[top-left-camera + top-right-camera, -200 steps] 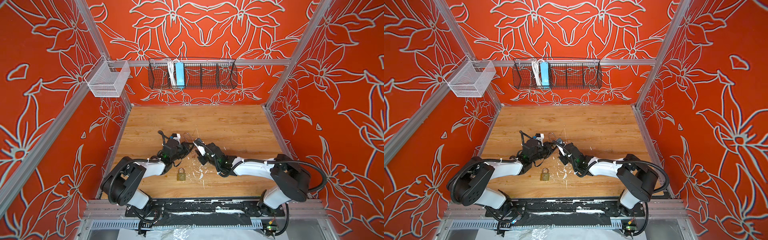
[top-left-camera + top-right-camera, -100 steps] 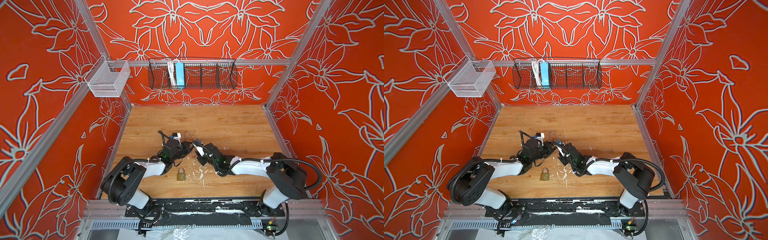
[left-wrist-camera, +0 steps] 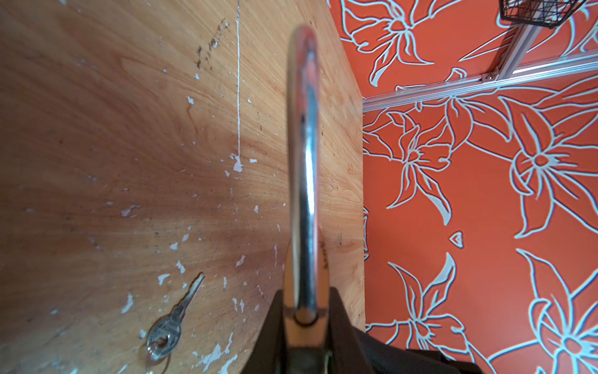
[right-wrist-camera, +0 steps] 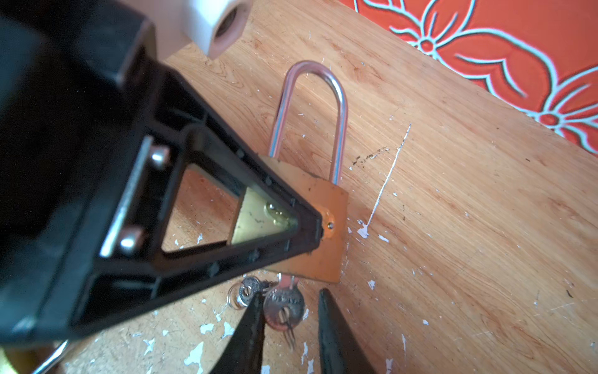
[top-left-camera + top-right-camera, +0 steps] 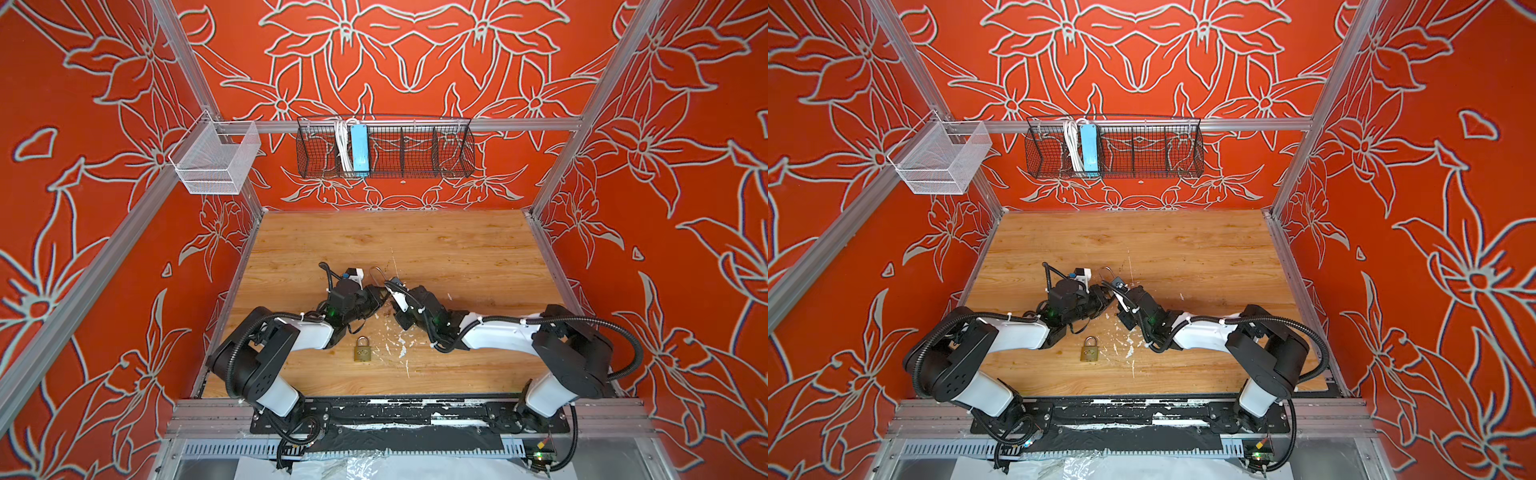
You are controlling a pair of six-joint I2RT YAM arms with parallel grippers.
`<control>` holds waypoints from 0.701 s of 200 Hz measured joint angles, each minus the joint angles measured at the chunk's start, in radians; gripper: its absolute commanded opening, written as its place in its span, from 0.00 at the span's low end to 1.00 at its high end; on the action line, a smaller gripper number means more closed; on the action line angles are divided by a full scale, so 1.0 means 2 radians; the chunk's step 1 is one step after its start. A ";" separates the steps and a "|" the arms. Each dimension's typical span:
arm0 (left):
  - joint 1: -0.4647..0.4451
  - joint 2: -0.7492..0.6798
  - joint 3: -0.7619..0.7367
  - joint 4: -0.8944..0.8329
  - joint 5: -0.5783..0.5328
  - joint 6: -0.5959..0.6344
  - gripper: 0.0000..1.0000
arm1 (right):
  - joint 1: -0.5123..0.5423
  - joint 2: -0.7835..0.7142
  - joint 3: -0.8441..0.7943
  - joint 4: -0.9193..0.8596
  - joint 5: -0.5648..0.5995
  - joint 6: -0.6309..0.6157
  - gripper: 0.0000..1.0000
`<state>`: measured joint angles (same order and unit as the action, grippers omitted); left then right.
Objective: Unlock with the key
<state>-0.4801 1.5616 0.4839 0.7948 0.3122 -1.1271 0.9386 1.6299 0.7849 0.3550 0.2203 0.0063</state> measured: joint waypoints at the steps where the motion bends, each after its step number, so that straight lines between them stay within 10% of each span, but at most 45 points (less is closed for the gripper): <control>1: 0.000 0.000 0.000 0.000 0.000 0.000 0.00 | 0.000 0.000 0.000 0.000 0.000 0.000 0.29; 140: -0.002 0.002 0.000 -0.003 -0.022 0.005 0.00 | 0.001 0.027 0.042 -0.041 0.009 -0.001 0.29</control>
<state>-0.4847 1.5650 0.4843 0.7883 0.2687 -1.1175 0.9405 1.6833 0.8680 0.2733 0.2390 0.0036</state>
